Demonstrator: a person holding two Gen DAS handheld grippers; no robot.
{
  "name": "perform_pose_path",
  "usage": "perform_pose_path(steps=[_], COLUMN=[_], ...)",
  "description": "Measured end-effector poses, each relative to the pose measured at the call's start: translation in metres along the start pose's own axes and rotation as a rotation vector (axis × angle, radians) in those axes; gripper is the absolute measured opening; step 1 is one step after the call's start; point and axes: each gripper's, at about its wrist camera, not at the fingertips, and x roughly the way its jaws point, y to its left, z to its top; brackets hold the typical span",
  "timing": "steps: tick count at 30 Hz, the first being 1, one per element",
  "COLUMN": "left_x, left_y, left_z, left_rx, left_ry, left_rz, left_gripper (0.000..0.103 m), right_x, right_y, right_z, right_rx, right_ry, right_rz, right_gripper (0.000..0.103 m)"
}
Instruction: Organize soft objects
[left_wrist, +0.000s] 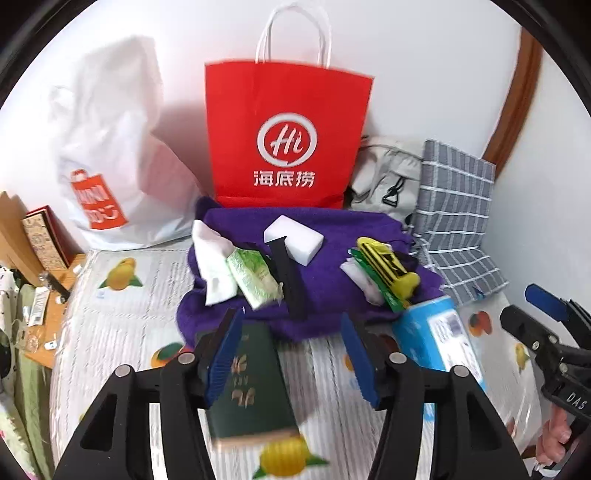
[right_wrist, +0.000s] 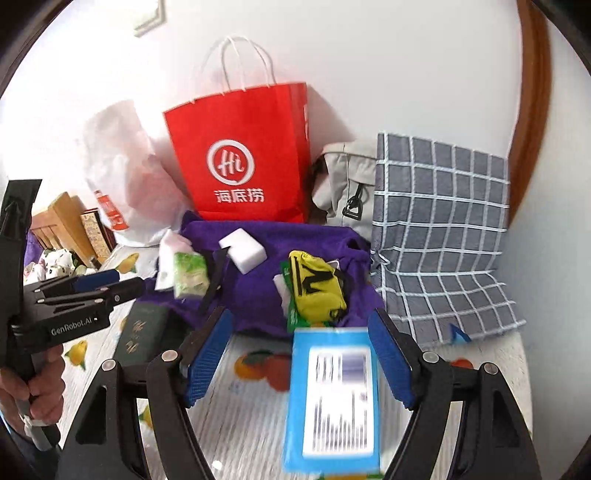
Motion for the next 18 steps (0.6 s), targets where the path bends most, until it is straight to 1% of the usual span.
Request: perform_pose_path(steps=[4, 6, 8, 9, 10, 13, 14, 18], left_x=[-0.045, -0.062, -0.08, -0.089, -0.096, -0.115, -0.12, -0.138], left_y=[-0.007, -0.011, -0.015, -0.017, -0.02, -0.027, -0.029, -0.032], left_z=[-0.022, -0.032, -0.043, -0.05, -0.056, -0.076, -0.08, -0.099], left_rx=[0.002, 0.0, -0.004, -0.003, 0.0, 0.005, 0.004, -0.01], left_ry=[-0.042, -0.06, -0.082, -0.091, -0.098, -0.116, -0.119, -0.131], left_rz=[-0.004, -0.005, -0.004, -0.001, 0.004, 0.022, 0.025, 0.028], left_gripper=[0.056, 0.06, 0.066, 0.067, 0.068, 0.07, 0.073, 0.079], right_x=[-0.038, -0.052, -0.065, -0.069, -0.075, -0.095, -0.102, -0.126], right_y=[0.004, 0.004, 0.004, 0.005, 0.006, 0.009, 0.009, 0.009], right_z=[-0.021, -0.032, -0.044, -0.048, -0.054, -0.072, -0.078, -0.098], right_rx=[0.003, 0.013, 0.016, 0.014, 0.01, -0.003, -0.001, 0.022], right_ry=[-0.061, -0.07, -0.07, -0.069, -0.074, -0.087, -0.091, -0.097], right_rz=[-0.029, -0.028, -0.03, -0.037, -0.047, -0.079, -0.083, -0.084], right_gripper=[0.09, 0.093, 0.095, 0.099, 0.101, 0.101, 0.102, 0.103])
